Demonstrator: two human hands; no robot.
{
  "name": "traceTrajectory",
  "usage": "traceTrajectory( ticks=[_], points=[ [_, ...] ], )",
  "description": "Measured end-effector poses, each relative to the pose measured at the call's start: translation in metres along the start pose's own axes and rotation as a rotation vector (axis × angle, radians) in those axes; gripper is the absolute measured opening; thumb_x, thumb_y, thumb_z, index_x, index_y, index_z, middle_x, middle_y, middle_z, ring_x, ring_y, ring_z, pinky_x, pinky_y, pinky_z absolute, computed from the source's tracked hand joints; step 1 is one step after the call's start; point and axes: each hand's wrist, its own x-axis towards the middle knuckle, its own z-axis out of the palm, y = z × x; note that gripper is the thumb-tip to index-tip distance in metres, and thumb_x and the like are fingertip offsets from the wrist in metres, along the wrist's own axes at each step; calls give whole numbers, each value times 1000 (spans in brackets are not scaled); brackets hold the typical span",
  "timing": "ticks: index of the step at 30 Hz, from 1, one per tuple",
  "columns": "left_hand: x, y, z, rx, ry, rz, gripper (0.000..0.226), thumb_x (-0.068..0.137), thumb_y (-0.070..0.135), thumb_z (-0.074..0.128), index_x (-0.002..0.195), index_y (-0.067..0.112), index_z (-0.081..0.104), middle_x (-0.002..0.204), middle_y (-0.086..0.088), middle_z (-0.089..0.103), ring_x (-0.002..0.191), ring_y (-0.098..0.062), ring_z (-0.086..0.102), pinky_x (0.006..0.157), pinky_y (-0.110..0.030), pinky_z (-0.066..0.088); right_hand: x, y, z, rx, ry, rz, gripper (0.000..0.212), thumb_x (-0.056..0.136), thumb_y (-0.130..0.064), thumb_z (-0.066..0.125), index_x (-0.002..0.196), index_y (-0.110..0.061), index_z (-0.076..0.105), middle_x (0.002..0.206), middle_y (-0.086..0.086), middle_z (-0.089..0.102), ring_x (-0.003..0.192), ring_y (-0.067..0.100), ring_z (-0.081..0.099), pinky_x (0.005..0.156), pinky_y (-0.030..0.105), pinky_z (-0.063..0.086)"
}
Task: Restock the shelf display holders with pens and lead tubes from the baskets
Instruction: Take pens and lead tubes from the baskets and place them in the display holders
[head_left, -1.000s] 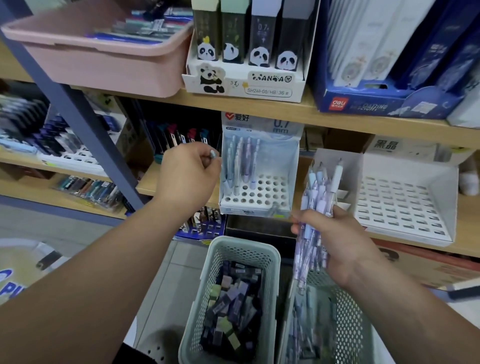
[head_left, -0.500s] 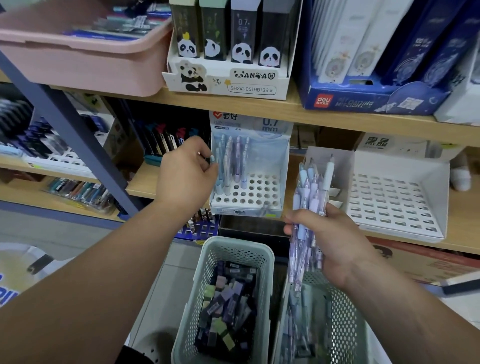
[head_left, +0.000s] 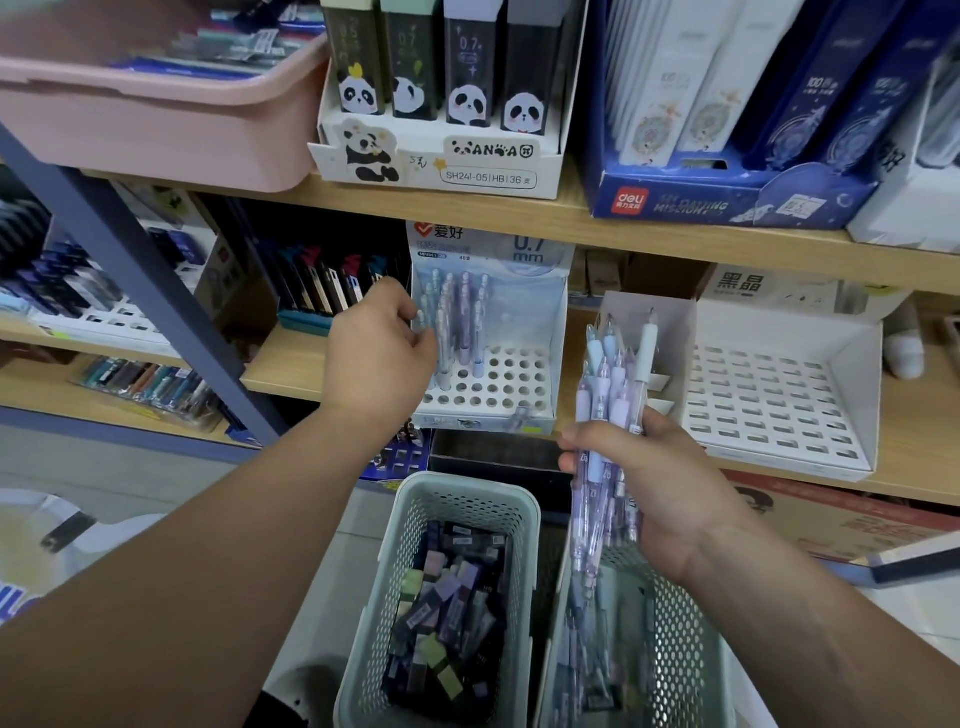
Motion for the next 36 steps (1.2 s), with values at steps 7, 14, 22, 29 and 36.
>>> traceTrajectory(
  ticks=[7,14,22,29,36],
  points=[
    [0,0,-3,-24,-6,-30,23,83,16,75,90,21,53,64,10,59,63,-4,59,57,-23,47,-2,-1,0,30,-54,-6,51,71,-20,86,118,-15,67,94,6,79,83,18,77,92,46,50],
    [-21,36,-26,-309,138,117,20,87,22,67,79,25,50,70,3,53,59,-7,48,56,-25,45,-8,0,2,38,-94,-30,79,72,-20,87,141,-9,51,92,7,79,83,18,74,108,53,43],
    [-93,71,-1,-560,-720,-338,31,92,41,68,73,17,66,66,2,68,54,-18,65,49,-28,46,-9,1,5,100,13,-58,31,78,-10,79,107,-15,69,97,11,78,89,27,76,70,46,63],
    [-101,75,3,-629,-796,-386,20,76,24,88,80,17,69,65,1,65,54,-7,60,54,-28,53,-8,1,2,160,68,-53,26,82,-8,78,103,-18,67,91,11,77,75,17,76,53,33,59],
    [-92,73,1,-709,-815,-505,9,85,7,77,91,10,71,74,-6,72,63,-22,70,50,-28,52,-7,-3,1,211,123,-64,25,81,-3,77,102,-13,68,84,11,74,71,26,72,61,44,63]
  ],
)
